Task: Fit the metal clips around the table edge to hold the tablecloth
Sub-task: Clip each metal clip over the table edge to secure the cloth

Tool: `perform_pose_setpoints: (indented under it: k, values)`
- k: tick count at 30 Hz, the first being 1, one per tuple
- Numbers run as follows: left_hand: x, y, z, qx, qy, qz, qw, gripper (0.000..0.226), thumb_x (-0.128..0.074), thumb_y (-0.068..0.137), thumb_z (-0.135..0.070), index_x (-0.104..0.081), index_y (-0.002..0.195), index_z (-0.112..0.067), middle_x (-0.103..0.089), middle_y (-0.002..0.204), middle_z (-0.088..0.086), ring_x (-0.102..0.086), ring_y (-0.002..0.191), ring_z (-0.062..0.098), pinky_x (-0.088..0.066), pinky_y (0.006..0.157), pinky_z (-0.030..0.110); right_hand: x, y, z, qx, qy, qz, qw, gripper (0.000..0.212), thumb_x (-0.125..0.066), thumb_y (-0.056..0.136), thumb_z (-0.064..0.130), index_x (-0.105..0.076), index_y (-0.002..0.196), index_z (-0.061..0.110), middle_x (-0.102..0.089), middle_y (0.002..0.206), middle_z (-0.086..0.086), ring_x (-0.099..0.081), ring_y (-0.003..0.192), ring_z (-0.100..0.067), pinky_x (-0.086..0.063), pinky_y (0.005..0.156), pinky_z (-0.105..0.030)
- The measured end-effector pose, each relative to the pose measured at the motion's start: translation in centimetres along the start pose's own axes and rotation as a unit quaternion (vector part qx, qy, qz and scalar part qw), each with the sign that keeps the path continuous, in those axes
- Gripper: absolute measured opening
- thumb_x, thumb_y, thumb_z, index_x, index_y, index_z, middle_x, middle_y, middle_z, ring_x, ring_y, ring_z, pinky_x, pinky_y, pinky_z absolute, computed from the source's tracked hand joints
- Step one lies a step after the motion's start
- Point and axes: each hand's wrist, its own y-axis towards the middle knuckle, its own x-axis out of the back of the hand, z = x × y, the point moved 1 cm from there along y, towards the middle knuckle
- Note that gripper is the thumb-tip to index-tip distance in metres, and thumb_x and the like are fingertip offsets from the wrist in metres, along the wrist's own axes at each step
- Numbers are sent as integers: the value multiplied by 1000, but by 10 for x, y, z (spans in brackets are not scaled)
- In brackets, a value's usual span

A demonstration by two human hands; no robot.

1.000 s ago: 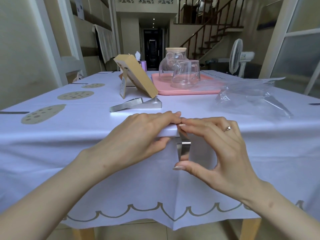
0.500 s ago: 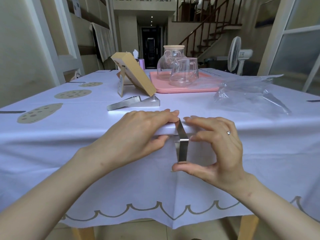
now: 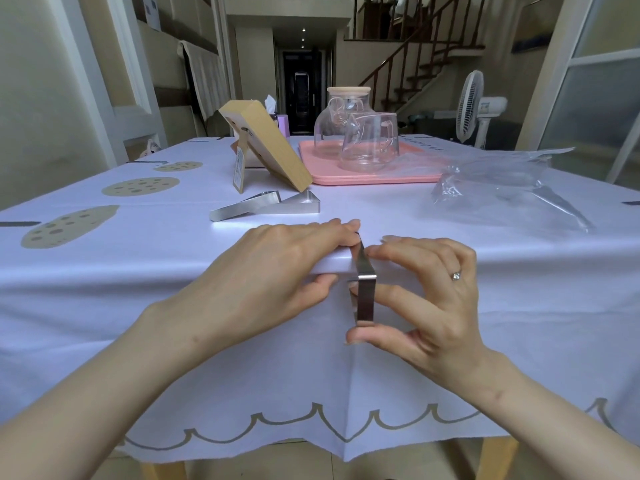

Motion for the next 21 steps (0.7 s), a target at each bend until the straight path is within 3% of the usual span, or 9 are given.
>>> perform_pose_setpoints:
  k: [6,9,12,15,21]
  values:
    - [-1,0,0,0,24,-3,1000,42,-41,75,-30,-49,117,-28,-55,131,-17,-63,105,17,-56,67,36,-4,2,-1,-17,-51,9,998,40,-63,80,57,-73,76,19,-63,112,1,-54,93,-18,-28,85,-35]
    - [3,-1,-1,5,9,7,1000,46,-43,76,-33,-52,120,-26,-54,133,-14,-57,115,11,-55,78,36,-5,4,2,-28,-61,6,998,40,-66,78,57,-72,71,18,-67,108,-2,-54,92,-20,-29,85,-35]
    - [7,0,-6,29,-20,19,999,49,-42,78,-46,-56,119,-25,-53,134,-15,-62,109,17,-52,83,38,-4,4,4,-50,-49,-10,997,42,-67,79,53,-65,63,14,-67,106,-3,-56,88,-21,-28,85,-33]
    - [4,3,-9,42,0,4,999,52,-40,80,-59,-58,115,-25,-56,130,-15,-64,105,21,-53,79,40,-1,4,6,-97,14,-13,995,44,-73,72,52,-54,79,13,-65,108,3,-59,92,-16,-28,89,-27]
    - [2,5,-9,24,34,-18,999,48,-41,84,-54,-61,111,-21,-63,122,-10,-68,91,27,-54,68,41,3,8,9,-122,35,-5,992,62,-80,66,49,-44,105,16,-64,107,5,-60,92,-15,-33,87,-29]
